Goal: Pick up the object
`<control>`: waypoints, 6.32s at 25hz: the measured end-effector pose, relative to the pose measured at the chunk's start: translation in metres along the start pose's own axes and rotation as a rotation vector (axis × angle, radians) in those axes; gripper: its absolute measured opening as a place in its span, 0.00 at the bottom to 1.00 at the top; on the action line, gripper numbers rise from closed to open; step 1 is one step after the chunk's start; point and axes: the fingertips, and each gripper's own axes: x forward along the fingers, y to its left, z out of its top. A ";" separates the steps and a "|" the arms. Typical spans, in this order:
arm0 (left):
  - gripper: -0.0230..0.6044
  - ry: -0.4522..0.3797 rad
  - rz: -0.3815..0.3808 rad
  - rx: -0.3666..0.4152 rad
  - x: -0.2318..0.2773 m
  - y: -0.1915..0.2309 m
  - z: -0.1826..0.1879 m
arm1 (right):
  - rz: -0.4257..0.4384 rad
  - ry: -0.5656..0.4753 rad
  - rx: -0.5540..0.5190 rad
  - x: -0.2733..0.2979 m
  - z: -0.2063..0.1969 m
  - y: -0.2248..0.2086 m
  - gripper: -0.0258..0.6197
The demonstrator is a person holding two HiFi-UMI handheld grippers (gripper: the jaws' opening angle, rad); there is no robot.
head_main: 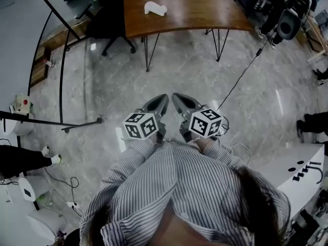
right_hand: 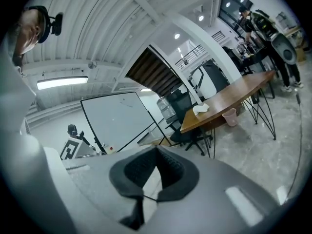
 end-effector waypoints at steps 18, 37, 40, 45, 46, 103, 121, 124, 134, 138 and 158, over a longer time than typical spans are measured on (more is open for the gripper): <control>0.04 0.027 -0.014 -0.034 0.084 0.056 0.019 | -0.015 -0.015 0.005 0.057 0.034 -0.072 0.04; 0.04 0.064 -0.105 -0.003 0.265 0.247 0.243 | -0.088 -0.058 0.096 0.331 0.193 -0.190 0.04; 0.04 0.071 -0.097 -0.007 0.280 0.266 0.260 | -0.099 -0.049 0.085 0.353 0.205 -0.200 0.04; 0.04 0.064 -0.075 0.012 0.299 0.284 0.281 | -0.096 -0.034 0.077 0.377 0.219 -0.219 0.04; 0.04 0.055 -0.069 0.013 0.302 0.289 0.286 | -0.089 -0.031 0.077 0.382 0.222 -0.222 0.04; 0.47 0.587 0.169 -0.032 0.521 0.485 0.305 | -0.141 0.128 0.079 0.479 0.225 -0.374 0.04; 0.41 0.239 0.142 -0.349 0.476 0.443 0.342 | -0.099 0.045 -0.069 0.456 0.278 -0.342 0.04; 0.40 0.071 0.128 -0.462 0.459 0.431 0.359 | -0.074 0.013 -0.096 0.453 0.296 -0.329 0.04; 0.40 -0.257 0.097 -0.569 0.398 0.393 0.384 | -0.027 -0.009 -0.124 0.446 0.310 -0.294 0.04; 0.40 -0.346 0.108 -0.544 0.370 0.382 0.384 | -0.033 -0.056 -0.120 0.439 0.314 -0.290 0.04; 0.40 -0.428 0.149 -0.532 0.341 0.377 0.374 | -0.013 -0.017 -0.187 0.431 0.299 -0.266 0.04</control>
